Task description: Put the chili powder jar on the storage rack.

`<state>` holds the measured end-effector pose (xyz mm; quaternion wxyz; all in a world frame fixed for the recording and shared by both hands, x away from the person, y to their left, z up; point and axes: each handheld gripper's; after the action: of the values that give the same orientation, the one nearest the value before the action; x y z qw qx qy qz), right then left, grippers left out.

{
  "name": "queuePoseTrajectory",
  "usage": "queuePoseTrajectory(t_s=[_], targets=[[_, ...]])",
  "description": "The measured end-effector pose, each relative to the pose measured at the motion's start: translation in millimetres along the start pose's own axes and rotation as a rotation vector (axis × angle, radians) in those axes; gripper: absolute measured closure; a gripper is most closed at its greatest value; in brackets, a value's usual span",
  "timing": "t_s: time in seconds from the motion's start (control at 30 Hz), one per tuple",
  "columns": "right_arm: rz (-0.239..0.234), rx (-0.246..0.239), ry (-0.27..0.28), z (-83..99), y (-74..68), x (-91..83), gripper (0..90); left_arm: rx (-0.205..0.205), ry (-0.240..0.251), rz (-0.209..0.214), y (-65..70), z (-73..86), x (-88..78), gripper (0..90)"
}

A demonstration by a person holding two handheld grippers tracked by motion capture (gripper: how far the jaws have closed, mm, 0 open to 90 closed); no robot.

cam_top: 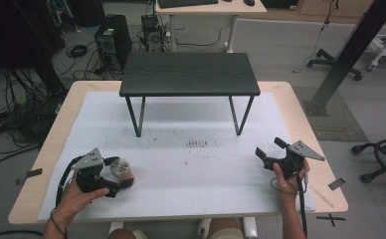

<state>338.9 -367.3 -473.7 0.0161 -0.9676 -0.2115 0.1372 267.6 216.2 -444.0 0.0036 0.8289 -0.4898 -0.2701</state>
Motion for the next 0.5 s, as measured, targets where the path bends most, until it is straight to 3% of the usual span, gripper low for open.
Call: queuePoseTrajectory(t_s=[0.5], targets=[[0.007, -0.008, -0.002, -0.2, -0.3, -0.2, 4.8, -0.002, 0.001, 0.000, -0.4, 0.4, 1.5, 0.9]])
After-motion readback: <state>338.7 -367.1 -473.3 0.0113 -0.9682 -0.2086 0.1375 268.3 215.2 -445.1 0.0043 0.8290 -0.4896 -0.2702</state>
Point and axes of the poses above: each handheld gripper's, and its own axes: x roughly forward along the jaws, z roughly out of its underside, y roughly to its right, and after that the axes turned 9 degrees about z, right-handed
